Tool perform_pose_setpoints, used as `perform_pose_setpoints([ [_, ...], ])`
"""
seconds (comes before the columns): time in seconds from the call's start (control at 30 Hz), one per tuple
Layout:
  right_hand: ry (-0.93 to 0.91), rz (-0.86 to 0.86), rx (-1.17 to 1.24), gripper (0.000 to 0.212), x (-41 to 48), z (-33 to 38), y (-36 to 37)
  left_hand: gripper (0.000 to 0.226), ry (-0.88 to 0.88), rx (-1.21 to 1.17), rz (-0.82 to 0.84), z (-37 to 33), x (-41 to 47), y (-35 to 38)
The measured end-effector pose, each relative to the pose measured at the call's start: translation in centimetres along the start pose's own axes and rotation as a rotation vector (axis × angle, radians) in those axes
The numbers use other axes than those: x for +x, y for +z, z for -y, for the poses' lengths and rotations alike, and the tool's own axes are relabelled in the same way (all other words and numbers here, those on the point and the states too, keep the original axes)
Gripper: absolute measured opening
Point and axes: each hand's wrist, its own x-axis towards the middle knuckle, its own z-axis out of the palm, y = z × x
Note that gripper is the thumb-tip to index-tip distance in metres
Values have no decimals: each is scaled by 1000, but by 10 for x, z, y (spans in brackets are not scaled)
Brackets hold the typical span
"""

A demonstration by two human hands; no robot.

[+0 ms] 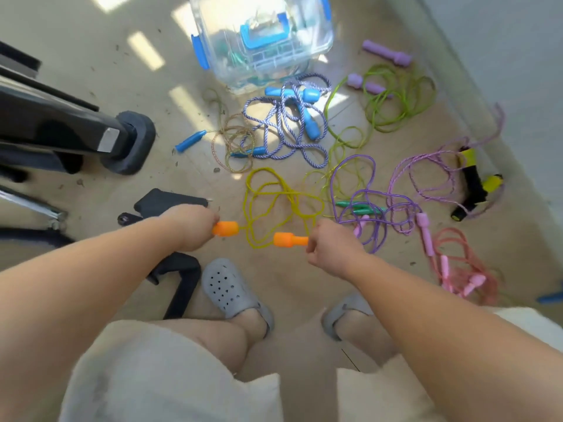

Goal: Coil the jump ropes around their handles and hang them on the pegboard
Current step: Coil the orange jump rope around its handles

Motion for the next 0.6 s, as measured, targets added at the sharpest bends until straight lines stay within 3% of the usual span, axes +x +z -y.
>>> perform_pose_setpoints([
  [0.13, 93, -106, 329, 5, -111, 14, -69, 14, -112, -595, -114, -38, -122, -41],
  [0.3, 125, -238, 875, 23, -266, 39, -148, 18, -231, -1220, -224, -116, -288, -113],
  [0.47, -37, -392, 1162, 15, -402, 66, -217, 33, -192, -1856, -223, -199, -429, -181],
  [0.6, -202, -481, 1270, 35, -482, 85, -264, 33, 0, -2045, -303, -242, -507, -225],
])
